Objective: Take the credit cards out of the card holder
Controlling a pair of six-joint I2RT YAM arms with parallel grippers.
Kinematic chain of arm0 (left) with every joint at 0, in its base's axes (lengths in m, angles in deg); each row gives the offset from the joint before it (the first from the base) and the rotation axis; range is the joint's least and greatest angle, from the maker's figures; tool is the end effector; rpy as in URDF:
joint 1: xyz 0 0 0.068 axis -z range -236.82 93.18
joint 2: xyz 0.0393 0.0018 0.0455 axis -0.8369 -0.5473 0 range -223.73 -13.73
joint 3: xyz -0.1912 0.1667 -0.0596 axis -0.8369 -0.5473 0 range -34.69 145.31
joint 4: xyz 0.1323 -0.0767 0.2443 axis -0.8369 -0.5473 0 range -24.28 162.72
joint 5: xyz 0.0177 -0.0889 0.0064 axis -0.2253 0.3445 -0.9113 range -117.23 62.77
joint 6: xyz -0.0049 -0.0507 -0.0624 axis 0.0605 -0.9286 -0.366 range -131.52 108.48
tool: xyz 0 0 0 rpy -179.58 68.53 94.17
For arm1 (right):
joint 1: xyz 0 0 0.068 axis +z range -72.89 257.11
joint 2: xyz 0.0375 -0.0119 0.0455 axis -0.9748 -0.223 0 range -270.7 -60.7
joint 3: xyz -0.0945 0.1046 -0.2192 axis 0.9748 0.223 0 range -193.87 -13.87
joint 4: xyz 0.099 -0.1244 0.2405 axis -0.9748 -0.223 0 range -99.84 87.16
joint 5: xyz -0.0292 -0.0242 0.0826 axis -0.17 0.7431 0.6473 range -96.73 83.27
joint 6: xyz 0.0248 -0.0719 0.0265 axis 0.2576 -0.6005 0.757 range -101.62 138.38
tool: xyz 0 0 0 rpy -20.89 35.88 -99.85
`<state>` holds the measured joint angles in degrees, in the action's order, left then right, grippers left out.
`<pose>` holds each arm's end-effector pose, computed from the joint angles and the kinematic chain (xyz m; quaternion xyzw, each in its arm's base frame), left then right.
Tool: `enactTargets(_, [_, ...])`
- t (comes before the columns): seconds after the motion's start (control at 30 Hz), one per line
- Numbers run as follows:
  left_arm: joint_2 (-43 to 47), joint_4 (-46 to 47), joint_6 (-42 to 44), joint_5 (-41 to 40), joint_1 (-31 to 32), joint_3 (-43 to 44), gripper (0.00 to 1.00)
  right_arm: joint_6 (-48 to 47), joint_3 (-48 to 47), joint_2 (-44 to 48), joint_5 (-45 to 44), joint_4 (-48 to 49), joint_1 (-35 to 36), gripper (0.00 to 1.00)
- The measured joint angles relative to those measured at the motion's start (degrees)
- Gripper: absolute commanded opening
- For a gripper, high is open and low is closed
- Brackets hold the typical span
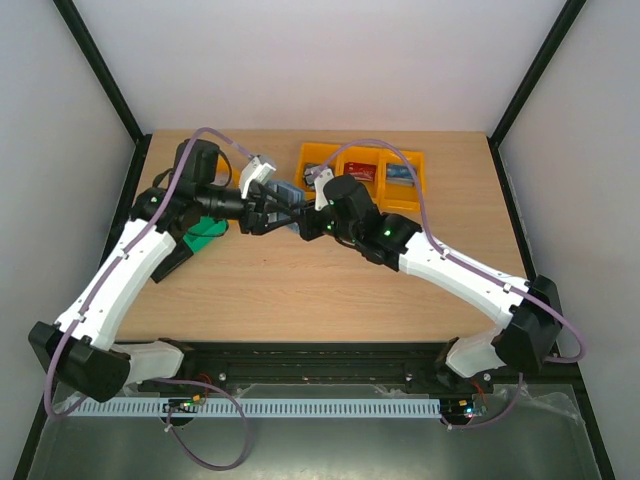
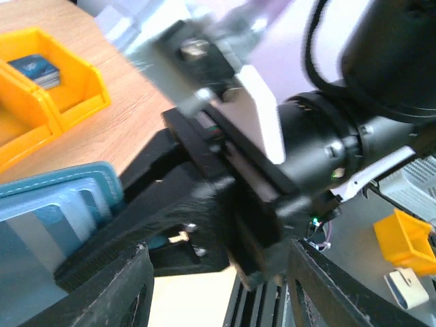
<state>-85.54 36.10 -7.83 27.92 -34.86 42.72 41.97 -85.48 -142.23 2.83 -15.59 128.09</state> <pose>0.2618 -0.1672 0.3799 0.3934 0.7017 -0.4672 0.3668 0.2393 0.3136 0.3191 -0.2412 0.7949 0.3898 0.3975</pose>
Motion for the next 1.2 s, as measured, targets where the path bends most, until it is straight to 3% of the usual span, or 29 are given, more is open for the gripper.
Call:
enactTargets(0.37, [-0.92,7.23,-7.74,-8.15,-3.76,-5.14,0.53,1.27,0.00,0.92,4.94,1.66,-0.55,0.02])
enactTargets(0.6, [-0.35,7.34,-6.40,-11.72,-5.27,-6.27,0.53,1.11,1.66,3.58,8.55,3.58,-1.46,0.02])
enactTargets(0.83, [1.05,4.83,-2.54,-8.57,-5.14,-6.29,0.48,-0.33,5.73,6.69,15.13,7.45,-2.67,0.02])
enactTargets(1.1, [1.60,-0.92,3.28,-2.34,-4.81,-4.79,0.32,-0.74,9.66,9.11,21.55,12.66,-3.80,0.02])
enactTargets(1.2, [1.60,-2.12,5.27,-1.11,-5.60,-2.80,0.22,1.95,10.49,9.09,23.65,16.72,-4.55,0.02])
